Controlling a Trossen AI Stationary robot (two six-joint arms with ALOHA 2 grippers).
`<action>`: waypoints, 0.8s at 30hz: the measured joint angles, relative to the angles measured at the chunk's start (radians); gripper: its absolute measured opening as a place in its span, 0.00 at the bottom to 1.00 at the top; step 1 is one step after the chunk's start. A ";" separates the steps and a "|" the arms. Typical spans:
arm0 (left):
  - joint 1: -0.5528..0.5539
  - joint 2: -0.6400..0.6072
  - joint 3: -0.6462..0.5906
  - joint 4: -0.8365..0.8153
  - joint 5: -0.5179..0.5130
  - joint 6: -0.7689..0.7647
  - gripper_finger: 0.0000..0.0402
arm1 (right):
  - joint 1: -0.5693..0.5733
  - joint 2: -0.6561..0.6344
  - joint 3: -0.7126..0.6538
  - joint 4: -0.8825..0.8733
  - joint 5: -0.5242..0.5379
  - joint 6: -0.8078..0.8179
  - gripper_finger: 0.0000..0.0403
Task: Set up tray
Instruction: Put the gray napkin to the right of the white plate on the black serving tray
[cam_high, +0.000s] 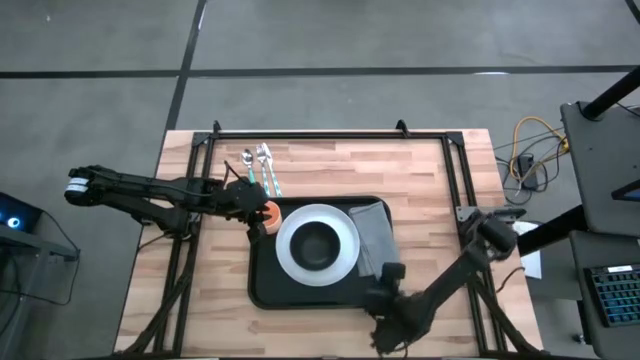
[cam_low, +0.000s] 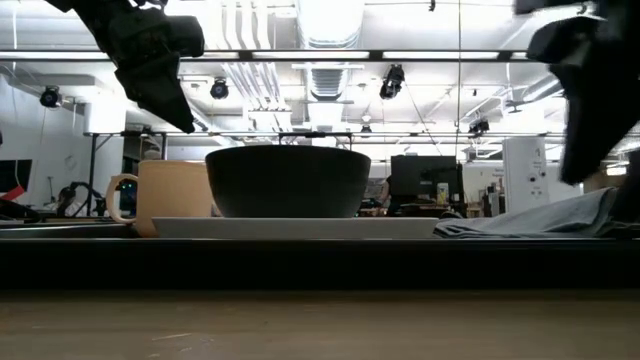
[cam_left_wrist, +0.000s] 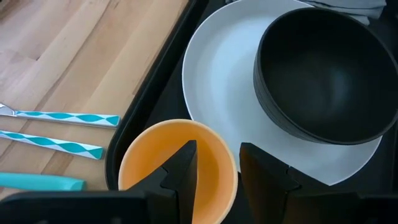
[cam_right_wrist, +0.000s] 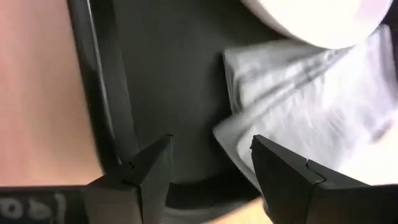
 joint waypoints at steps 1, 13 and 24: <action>0.000 0.000 0.000 0.000 0.000 0.000 0.25 | 0.007 0.035 0.027 -0.056 0.011 0.000 0.51; 0.001 0.000 0.000 0.000 -0.004 0.018 0.25 | 0.070 0.157 0.112 -0.170 0.142 0.000 0.51; 0.000 0.000 0.000 0.002 -0.008 0.018 0.25 | 0.036 0.156 0.058 -0.142 0.160 -0.036 0.47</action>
